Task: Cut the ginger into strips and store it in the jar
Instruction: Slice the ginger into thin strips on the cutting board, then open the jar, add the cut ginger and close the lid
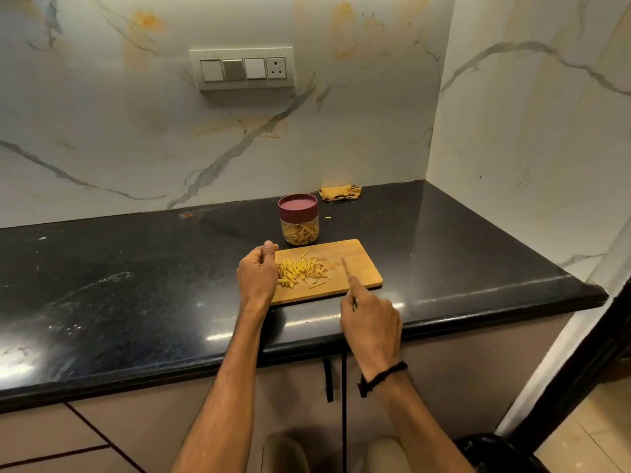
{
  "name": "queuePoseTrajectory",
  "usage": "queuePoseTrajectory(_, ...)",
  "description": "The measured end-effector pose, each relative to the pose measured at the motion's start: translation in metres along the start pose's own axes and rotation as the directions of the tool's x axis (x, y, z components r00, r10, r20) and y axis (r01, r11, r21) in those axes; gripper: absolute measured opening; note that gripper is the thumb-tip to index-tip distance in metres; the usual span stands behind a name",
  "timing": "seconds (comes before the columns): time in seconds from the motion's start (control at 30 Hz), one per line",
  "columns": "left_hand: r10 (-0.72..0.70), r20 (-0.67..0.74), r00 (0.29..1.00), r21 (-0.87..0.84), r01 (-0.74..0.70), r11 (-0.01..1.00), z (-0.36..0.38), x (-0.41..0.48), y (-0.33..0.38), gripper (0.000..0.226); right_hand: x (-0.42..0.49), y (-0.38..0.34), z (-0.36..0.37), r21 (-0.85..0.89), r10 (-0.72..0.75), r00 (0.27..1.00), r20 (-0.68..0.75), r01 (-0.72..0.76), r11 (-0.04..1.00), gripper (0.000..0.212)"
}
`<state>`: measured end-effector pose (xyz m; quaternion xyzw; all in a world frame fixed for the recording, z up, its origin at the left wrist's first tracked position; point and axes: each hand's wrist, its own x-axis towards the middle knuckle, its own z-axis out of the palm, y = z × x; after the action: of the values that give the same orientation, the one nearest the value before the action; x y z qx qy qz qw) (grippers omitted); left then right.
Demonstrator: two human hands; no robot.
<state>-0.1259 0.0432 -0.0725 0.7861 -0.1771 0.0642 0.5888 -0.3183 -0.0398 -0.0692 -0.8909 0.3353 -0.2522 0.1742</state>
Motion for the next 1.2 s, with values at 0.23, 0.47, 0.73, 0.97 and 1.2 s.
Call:
queuePoseTrajectory(0.23, -0.014, -0.007, 1.000, 0.003, 0.014, 1.000, 0.000, 0.001, -0.003, 0.043, 0.005, -0.006, -0.001, 0.100, -0.142, 0.990, 0.027, 0.138, 0.985, 0.041)
queuePoseTrajectory(0.47, -0.055, -0.045, 0.998, -0.030, 0.053, 0.998, -0.002, 0.002, -0.001, 0.043, 0.067, 0.021, -0.009, -0.089, -0.089, 0.991, -0.098, 0.080, 0.993, 0.037)
queuePoseTrajectory(0.73, -0.055, -0.063, 0.996, -0.038, 0.053, 0.998, -0.002, 0.004, -0.001, 0.042, 0.085, 0.033, 0.019, -0.006, -0.122, 0.992, 0.023, 0.122, 0.992, 0.037)
queuePoseTrajectory(0.97, -0.057, -0.064, 0.996, -0.018, 0.056, 0.998, 0.000, 0.003, -0.003, 0.041, 0.075, 0.032, 0.014, 0.047, -0.111, 0.990, 0.092, 0.107, 0.993, 0.036)
queuePoseTrajectory(1.2, -0.059, -0.060, 0.996, -0.008, 0.059, 0.998, 0.001, 0.002, -0.003, 0.040, 0.081, 0.031, 0.015, 0.003, -0.126, 0.976, 0.176, 0.127, 0.992, 0.035)
